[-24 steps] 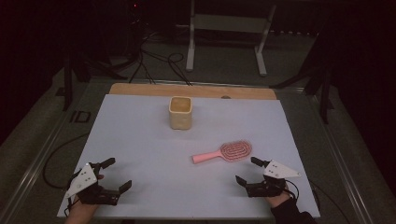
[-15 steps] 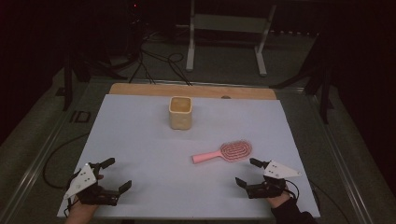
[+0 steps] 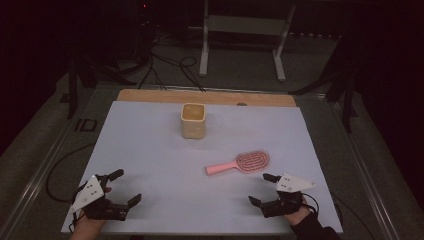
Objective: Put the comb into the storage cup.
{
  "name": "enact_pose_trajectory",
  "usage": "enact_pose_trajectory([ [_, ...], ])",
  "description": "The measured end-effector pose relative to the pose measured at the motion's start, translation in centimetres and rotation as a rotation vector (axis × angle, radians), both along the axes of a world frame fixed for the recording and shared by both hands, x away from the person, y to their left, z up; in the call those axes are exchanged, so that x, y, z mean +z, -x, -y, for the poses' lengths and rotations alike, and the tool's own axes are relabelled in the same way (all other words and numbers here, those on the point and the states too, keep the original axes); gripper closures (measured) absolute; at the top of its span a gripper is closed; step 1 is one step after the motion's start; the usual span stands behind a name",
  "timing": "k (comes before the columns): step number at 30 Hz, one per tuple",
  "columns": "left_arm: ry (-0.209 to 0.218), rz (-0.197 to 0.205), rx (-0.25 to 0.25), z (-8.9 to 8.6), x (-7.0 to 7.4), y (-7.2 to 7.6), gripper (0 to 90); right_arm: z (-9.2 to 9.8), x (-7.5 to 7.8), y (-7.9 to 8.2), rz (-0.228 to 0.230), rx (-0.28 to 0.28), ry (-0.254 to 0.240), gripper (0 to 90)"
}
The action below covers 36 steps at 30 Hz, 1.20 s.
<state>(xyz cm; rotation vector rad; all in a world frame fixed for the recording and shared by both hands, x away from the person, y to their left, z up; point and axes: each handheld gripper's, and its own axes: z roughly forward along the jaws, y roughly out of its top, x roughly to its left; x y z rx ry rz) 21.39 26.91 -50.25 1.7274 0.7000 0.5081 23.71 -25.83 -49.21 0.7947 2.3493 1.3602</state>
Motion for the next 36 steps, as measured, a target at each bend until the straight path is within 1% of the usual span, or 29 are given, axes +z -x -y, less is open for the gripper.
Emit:
enact_pose_trajectory([
  [1,0.001,0.001,0.000,0.0,0.0,0.0,0.0,0.0,0.2,0.0,0.016,-0.003,0.006,8.6],
  [2,0.000,-0.001,0.000,0.0,0.0,0.0,0.0,0.0,0.2,0.0,0.016,-0.003,0.006,8.6],
  [5,0.003,-0.002,-0.001,0.0,0.0,0.0,0.0,0.3,1.1,0.0,0.015,-0.009,-0.031,8.6],
  [6,0.002,0.000,-0.002,0.1,0.0,0.1,0.0,0.4,1.6,0.1,0.019,-0.010,-0.028,8.6],
  [7,0.002,0.000,-0.003,0.1,0.0,0.0,0.0,0.4,1.6,0.1,0.019,-0.010,-0.028,8.6],
  [10,0.004,-0.004,-0.004,0.2,0.0,0.0,0.0,0.3,2.5,0.1,0.013,-0.006,-0.024,8.6],
  [11,0.003,-0.002,-0.005,0.2,0.0,0.0,0.0,0.2,2.7,0.1,0.013,0.000,-0.013,8.6],
  [12,0.003,0.000,-0.006,0.2,0.0,0.0,0.0,0.1,3.3,0.1,0.011,0.007,-0.003,8.6],
  [13,0.004,-0.002,-0.004,0.1,0.0,0.0,0.0,0.1,3.3,0.1,0.011,0.007,-0.003,8.6],
  [15,0.004,-0.003,-0.004,0.2,0.0,0.0,0.0,0.1,4.0,0.0,0.008,0.011,-0.011,8.6],
  [17,0.003,-0.002,-0.007,0.2,0.0,0.0,0.0,0.1,5.0,-0.2,0.022,0.012,-0.028,8.6],
  [19,0.005,-0.006,-0.007,0.2,0.0,0.0,0.0,0.0,5.9,-0.3,0.034,0.010,-0.028,8.6],
  [22,0.005,-0.003,-0.006,0.1,0.0,0.0,0.0,-0.1,7.1,-0.7,0.063,0.018,-0.028,8.6],
  [25,0.005,-0.005,-0.004,0.1,0.0,0.0,0.0,-0.3,8.3,-1.1,0.079,0.017,-0.039,8.6],
  [27,0.004,-0.002,-0.006,0.1,0.0,0.0,0.0,-0.5,8.9,-1.5,0.086,0.026,-0.042,8.6],
  [29,0.004,-0.004,-0.004,0.1,0.0,0.0,0.0,-0.8,9.5,-1.7,0.103,0.029,-0.028,8.6],
  [31,0.006,-0.005,-0.004,0.1,0.0,0.0,0.0,-0.9,9.7,-1.9,0.104,0.029,-0.030,8.6],
  [34,0.005,-0.001,-0.004,0.1,0.1,0.0,0.0,-1.5,10.4,-2.7,0.102,0.035,-0.035,8.6],
  [36,0.006,-0.005,-0.003,0.1,0.0,0.0,0.0,-1.8,10.5,-3.0,0.100,0.037,-0.039,8.6],
])
